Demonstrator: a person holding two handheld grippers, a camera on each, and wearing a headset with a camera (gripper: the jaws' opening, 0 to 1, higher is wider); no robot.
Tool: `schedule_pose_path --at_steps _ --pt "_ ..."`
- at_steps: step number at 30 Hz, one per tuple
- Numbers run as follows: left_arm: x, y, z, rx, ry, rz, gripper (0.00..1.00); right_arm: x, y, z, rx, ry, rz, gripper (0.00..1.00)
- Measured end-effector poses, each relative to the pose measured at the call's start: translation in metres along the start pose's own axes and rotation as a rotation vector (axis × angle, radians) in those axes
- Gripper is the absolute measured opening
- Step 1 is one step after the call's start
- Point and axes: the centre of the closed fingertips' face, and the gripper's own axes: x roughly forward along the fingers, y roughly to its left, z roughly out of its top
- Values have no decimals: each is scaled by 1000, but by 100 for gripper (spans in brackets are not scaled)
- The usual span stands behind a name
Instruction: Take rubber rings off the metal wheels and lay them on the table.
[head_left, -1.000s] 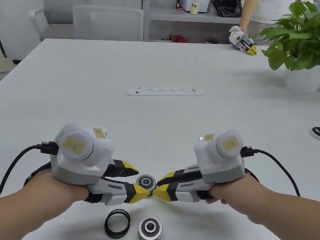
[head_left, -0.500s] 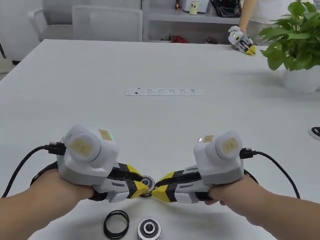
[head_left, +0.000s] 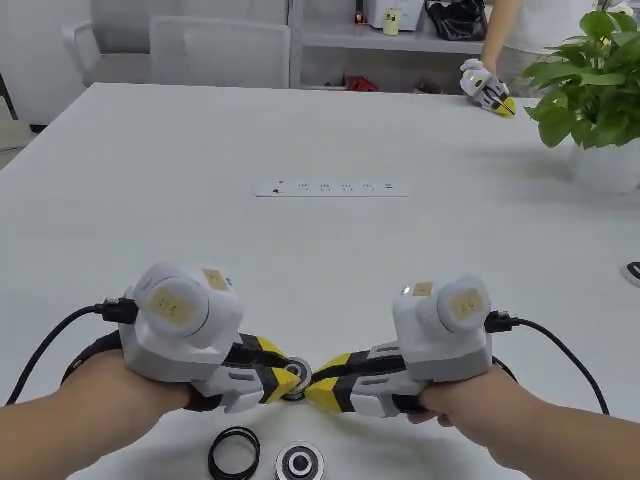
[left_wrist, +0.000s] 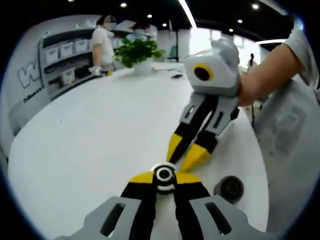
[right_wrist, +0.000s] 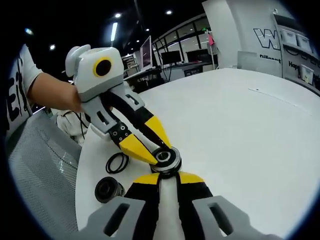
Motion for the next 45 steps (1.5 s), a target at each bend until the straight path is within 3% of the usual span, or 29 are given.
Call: schedule_pose_path --at_steps 3,8,11,19,28,45 --pt "0 0 0 -5 -3 7 13 -1 -5 -3 90 -8 -16 1" --pt "0 0 0 -5 0 20 13 0 -5 -2 116 -20 -21 0" --pt "0 0 0 -6 -2 28 13 -1 -8 -2 234 -63 -19 0" --pt "0 0 0 -3 -4 30 12 -7 -15 3 319 -117 -30 0" --pt "0 0 0 1 3 46 12 -11 -13 13 398 -176 -6 0" --pt "1 -1 0 9 29 67 12 -9 -6 19 347 -153 8 0"
